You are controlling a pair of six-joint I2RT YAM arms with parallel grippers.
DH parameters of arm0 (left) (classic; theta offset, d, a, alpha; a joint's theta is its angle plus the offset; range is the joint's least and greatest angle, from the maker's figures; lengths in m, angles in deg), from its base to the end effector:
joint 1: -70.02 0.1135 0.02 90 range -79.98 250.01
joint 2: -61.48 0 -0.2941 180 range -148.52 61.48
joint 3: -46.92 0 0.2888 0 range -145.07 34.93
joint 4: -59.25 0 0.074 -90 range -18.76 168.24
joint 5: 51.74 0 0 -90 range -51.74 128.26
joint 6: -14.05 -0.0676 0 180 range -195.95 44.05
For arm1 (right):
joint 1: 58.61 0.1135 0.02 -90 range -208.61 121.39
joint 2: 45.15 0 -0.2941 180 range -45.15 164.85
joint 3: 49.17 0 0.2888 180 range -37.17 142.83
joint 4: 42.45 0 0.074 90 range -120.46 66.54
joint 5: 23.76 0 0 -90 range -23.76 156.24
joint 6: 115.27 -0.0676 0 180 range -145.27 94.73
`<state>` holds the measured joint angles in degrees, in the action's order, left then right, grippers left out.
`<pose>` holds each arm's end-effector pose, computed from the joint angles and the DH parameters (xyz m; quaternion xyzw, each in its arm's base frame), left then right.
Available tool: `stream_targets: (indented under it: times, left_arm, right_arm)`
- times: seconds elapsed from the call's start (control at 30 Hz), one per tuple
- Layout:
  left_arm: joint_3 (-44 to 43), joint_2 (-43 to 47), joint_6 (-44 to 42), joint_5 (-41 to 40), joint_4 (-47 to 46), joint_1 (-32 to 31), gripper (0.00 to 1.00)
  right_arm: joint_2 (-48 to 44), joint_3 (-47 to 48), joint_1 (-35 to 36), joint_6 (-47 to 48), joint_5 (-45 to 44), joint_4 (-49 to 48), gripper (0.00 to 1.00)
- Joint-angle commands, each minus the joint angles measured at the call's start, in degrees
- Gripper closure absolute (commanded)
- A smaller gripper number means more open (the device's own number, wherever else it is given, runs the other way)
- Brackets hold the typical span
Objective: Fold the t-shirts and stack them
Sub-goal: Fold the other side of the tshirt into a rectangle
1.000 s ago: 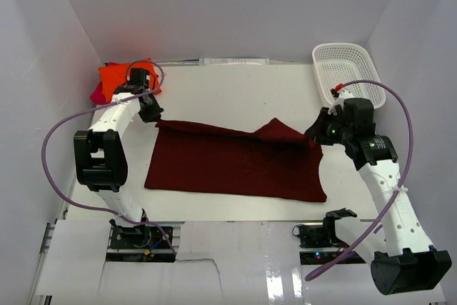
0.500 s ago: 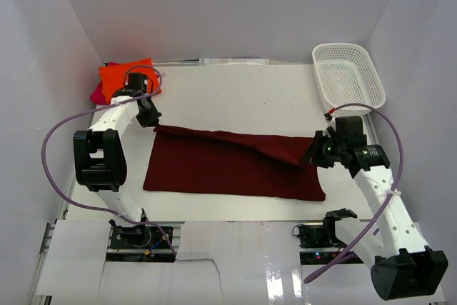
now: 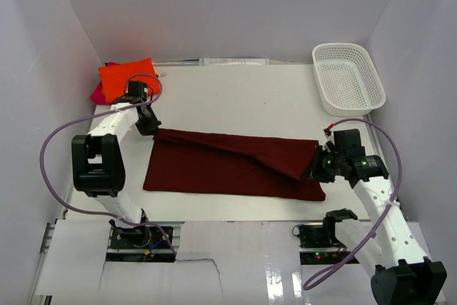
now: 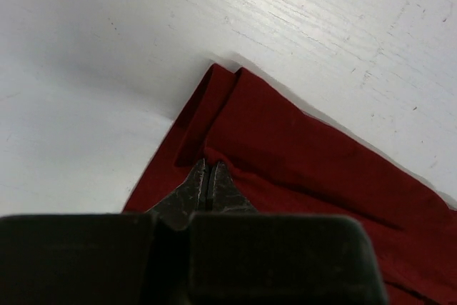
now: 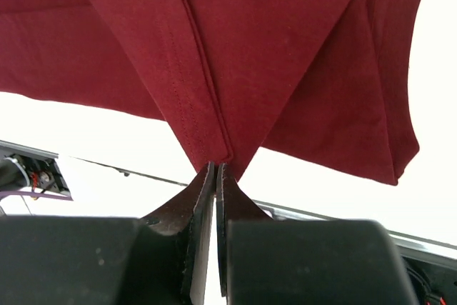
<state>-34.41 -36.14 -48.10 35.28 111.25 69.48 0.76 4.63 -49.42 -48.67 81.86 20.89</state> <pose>0.3886 -0.0001 0.1925 -0.2365 0.9529 -0.0214 0.1888 0.1751 0.0468 0.2498 0.0770 0.9438 0.2071 0.2460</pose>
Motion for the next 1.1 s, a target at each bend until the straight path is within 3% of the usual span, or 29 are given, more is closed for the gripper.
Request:
stream_targets:
  times: [0.0, 0.43, 0.47, 0.5, 0.6, 0.63, 0.67, 0.7, 0.73, 0.77, 0.8, 1.07]
  left_arm:
    - [0.61, 4.55, -1.14, 0.08, -0.90, 0.36, 1.00]
    - [2.45, 6.39, -1.84, 0.08, 0.07, 0.27, 1.00]
    - [2.80, 6.05, -1.93, 0.26, 0.33, 0.36, 0.93]
    - [3.16, 6.04, -2.02, 0.69, 0.59, 0.36, 0.77]
    - [4.91, 7.35, -1.76, 0.61, 1.03, 0.27, 0.55]
    - [5.53, 7.97, -1.23, 0.26, 1.21, 0.27, 0.39]
    - [5.97, 8.76, -0.88, 0.00, 1.39, 0.27, 0.31]
    - [6.93, 10.16, -0.27, -0.53, 1.39, 0.36, 0.22]
    - [7.29, 10.78, -0.26, -0.79, 1.39, 0.27, 0.22]
    - [7.55, 11.40, 0.00, -1.14, 1.47, 0.36, 0.21]
    - [7.90, 12.62, 0.09, -1.41, 1.65, 0.27, 0.21]
    - [5.19, 14.67, 0.36, -3.00, 0.16, 0.27, 0.21]
  right_arm:
    - [-1.44, -1.45, 0.21, 0.19, 0.82, 2.26, 0.92]
    - [-3.37, -5.76, 0.21, 0.98, 2.05, 3.49, 0.92]
    - [-3.37, -6.29, 0.21, 0.99, 2.66, 3.23, 0.92]
    - [-3.55, -6.64, 0.21, 0.99, 2.93, 2.97, 0.92]
    - [-3.28, -6.82, 0.30, 0.99, 3.10, 3.05, 0.92]
    - [-3.02, -6.73, 0.21, 0.72, 2.93, 3.31, 0.88]
    - [-2.76, -6.38, 0.21, 0.29, 1.10, 3.75, 0.74]
    - [-2.06, -6.03, 0.21, 0.02, 0.30, 4.19, 0.68]
    - [-1.79, -5.68, 0.21, 0.02, -0.06, 4.19, 0.59]
    - [-1.62, -5.42, 0.30, 0.11, -0.41, 3.67, 0.45]
    - [-1.18, -4.54, 0.30, 0.11, -0.67, 3.41, 0.40]
    - [3.74, 0.64, 0.21, 0.72, -4.62, -2.04, 0.38]
